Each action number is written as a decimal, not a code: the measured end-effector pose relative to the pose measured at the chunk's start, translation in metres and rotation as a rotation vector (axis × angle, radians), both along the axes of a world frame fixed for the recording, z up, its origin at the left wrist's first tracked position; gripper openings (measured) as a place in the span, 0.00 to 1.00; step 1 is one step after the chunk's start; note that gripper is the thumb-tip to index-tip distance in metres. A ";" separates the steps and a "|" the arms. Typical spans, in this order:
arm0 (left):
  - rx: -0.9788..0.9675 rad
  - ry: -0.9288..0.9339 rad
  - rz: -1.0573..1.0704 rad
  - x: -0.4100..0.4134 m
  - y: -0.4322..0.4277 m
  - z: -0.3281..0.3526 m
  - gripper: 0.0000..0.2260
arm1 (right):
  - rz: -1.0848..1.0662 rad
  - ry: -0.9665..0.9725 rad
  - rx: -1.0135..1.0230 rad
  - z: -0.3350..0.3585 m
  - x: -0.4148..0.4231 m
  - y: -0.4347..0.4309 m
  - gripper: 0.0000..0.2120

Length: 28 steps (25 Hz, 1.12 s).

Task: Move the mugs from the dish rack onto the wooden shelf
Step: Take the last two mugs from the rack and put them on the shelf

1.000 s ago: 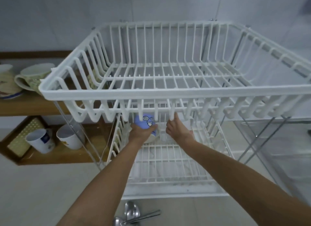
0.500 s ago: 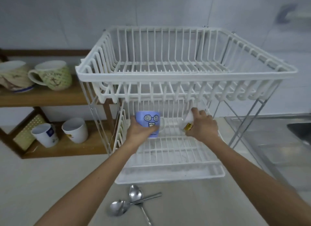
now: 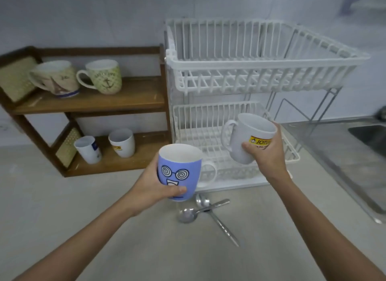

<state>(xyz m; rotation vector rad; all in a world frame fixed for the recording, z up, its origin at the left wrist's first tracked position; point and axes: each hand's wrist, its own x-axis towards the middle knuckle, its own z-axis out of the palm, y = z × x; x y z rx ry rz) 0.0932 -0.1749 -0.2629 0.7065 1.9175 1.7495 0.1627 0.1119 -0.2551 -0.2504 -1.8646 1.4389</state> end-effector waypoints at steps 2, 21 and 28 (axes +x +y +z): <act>-0.003 0.031 0.040 -0.007 -0.040 0.004 0.34 | 0.074 0.097 0.003 0.009 0.005 -0.037 0.31; -0.092 0.170 0.498 -0.147 -0.112 -0.047 0.40 | -0.269 -0.174 0.099 0.111 -0.233 -0.228 0.48; -0.032 0.093 0.427 -0.178 -0.083 -0.071 0.41 | -0.315 -0.199 0.108 0.097 -0.293 -0.212 0.50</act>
